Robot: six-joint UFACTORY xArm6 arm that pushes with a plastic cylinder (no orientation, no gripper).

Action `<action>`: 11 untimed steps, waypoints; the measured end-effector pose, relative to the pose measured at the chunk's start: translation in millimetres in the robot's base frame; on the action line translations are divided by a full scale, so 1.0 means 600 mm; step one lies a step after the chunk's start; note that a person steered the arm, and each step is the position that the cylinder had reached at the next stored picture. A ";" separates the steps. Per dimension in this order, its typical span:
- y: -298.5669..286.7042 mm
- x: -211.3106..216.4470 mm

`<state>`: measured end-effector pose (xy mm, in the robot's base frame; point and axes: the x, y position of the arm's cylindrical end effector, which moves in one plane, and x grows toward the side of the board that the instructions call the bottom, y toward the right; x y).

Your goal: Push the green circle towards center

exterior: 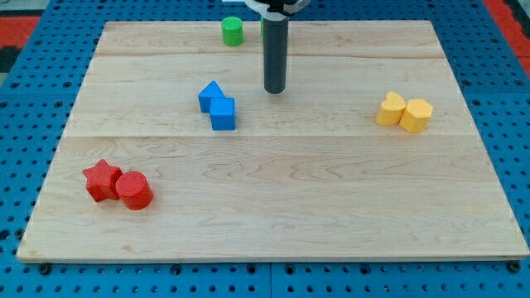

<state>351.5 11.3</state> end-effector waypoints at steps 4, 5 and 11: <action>0.000 -0.002; 0.083 -0.097; -0.045 -0.261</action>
<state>194.9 -15.8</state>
